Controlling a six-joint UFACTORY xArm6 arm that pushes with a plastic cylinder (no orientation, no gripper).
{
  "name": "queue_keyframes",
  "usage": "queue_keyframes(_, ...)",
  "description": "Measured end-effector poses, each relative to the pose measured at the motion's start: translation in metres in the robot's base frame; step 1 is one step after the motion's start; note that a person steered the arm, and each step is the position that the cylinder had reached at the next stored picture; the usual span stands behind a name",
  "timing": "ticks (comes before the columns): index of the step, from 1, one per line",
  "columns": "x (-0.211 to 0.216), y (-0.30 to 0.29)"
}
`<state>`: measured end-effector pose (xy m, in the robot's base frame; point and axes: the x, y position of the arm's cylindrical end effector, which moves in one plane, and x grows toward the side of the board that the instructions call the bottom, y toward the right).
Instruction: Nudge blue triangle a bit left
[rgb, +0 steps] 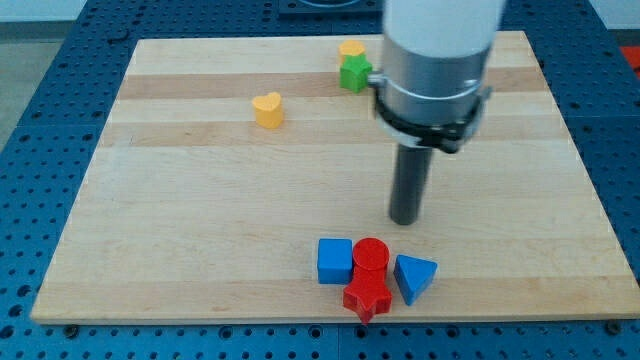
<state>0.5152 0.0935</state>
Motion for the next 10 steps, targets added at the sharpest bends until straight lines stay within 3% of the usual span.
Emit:
queue_keyframes(1, 0.000, 0.048)
queue_keyframes(2, 0.027, 0.066)
queue_keyframes(6, 0.104, 0.063)
queue_keyframes(10, 0.103, 0.015)
